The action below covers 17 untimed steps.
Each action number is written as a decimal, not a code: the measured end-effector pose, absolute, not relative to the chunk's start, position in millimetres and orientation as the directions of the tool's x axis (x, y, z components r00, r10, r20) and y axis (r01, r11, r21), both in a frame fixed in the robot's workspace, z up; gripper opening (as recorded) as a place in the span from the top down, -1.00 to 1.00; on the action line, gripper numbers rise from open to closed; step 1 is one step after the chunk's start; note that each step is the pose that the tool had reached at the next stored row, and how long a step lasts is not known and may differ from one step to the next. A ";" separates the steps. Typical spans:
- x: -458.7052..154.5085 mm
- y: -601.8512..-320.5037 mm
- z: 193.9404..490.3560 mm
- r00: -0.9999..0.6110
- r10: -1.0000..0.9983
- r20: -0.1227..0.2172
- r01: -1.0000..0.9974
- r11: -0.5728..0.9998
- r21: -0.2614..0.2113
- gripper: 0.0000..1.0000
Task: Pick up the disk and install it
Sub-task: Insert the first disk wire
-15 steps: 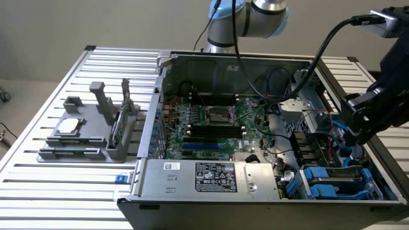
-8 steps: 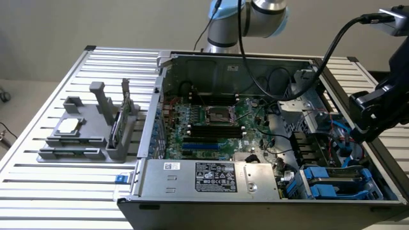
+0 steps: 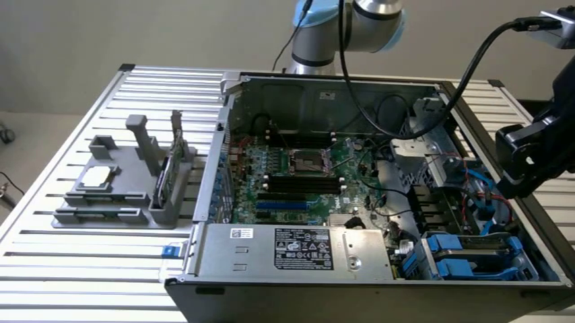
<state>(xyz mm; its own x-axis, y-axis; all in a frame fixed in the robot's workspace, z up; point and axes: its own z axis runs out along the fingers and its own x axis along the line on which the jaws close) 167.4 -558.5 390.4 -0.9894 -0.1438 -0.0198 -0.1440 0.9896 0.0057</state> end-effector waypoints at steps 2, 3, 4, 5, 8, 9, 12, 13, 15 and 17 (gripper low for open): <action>167.5 -558.4 390.4 -0.992 -0.124 -0.020 -0.125 0.992 0.006 0.50; 167.5 -558.4 390.4 -0.994 -0.112 -0.020 -0.112 0.994 0.006 0.50; 167.5 -558.4 390.4 -0.995 -0.097 -0.020 -0.097 0.995 0.006 0.50; 167.5 -558.4 390.5 -0.997 -0.081 -0.020 -0.081 0.997 0.006 0.50; 167.5 -558.4 390.4 -0.999 -0.034 -0.020 -0.034 0.999 0.006 0.50; 167.5 -558.4 390.4 -1.000 -0.018 -0.020 -0.018 1.000 0.006 0.50; 167.5 -558.4 390.4 -0.999 0.030 -0.020 0.030 1.000 0.006 0.50; 167.5 -558.4 390.5 -0.999 0.046 -0.020 0.046 0.999 0.006 0.50; 167.5 -558.4 390.4 -0.997 0.079 -0.020 0.079 0.997 0.006 0.50; 167.5 -558.4 390.4 -0.993 0.114 -0.020 0.114 0.993 0.006 0.50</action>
<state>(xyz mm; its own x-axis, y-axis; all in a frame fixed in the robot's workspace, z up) 167.5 -558.4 390.4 -0.9933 0.1138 -0.0198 0.1137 0.9935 0.0058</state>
